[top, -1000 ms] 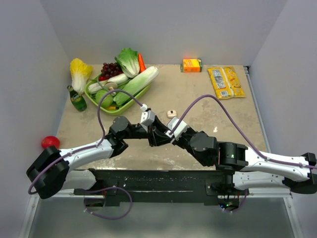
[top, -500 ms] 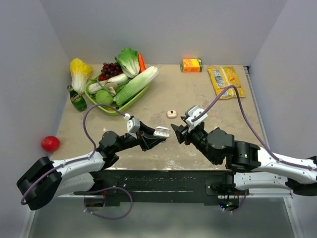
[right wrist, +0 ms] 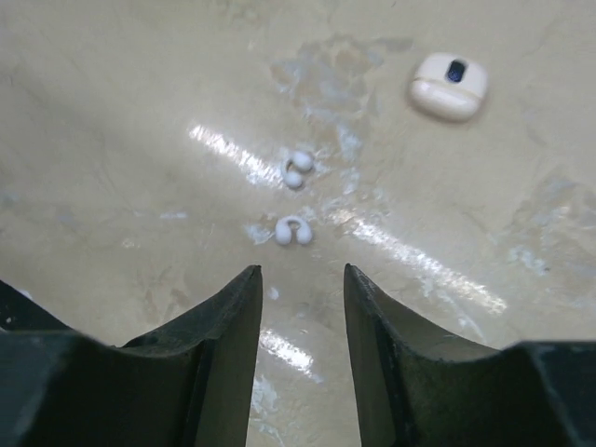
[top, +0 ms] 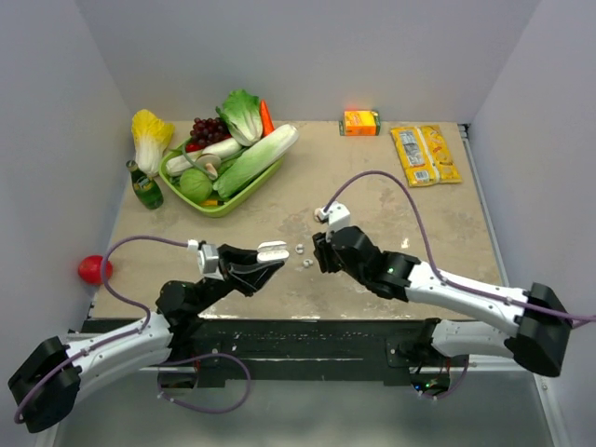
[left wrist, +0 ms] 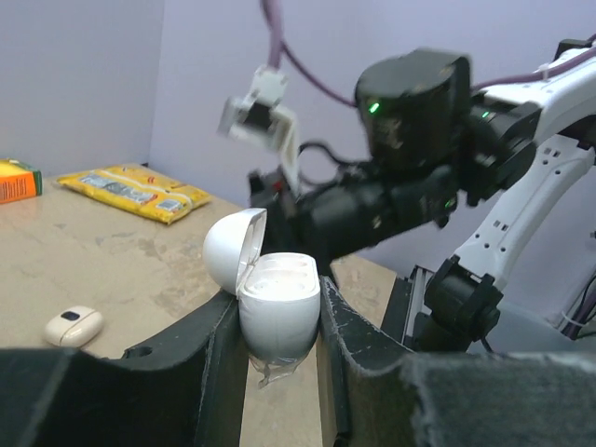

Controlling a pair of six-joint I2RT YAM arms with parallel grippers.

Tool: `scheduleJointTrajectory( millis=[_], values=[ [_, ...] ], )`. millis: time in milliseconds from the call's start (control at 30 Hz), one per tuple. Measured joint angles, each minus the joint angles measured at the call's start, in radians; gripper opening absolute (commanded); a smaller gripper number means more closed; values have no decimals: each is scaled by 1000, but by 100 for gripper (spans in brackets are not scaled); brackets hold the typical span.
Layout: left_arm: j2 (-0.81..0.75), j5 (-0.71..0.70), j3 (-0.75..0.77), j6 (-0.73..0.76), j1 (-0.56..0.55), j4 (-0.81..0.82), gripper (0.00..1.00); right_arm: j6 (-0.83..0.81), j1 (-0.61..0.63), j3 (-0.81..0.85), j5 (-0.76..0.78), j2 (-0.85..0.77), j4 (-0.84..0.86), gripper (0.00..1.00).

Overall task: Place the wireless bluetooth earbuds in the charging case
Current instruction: Open the charging case, then pick up the earbud from the center of the board.

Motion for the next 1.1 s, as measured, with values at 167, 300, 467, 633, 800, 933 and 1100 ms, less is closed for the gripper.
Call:
scheduleJointTrajectory(
  millis=[167,300,467,633,800,933,1100],
  values=[
    [-108,-55,0,24,-34,-68,0,22,0,1,-73,203,91,35],
    [-167,-88,0,29,-43,-114,0,27,-5,15,-97,323,148,36],
    [-218,-116,0,29,-45,-151,0,28,-37,97,-137,461,215,44],
    [-225,-123,0,29,-48,-164,0,28,-76,177,-175,555,262,45],
    [-222,-127,0,29,-50,-173,0,28,-103,216,-201,609,281,45],
    [-212,-130,0,29,-50,-174,0,28,-109,216,-221,627,283,45],
    [-208,-131,0,29,-50,-175,0,28,-109,216,-238,642,285,46]
  ],
)
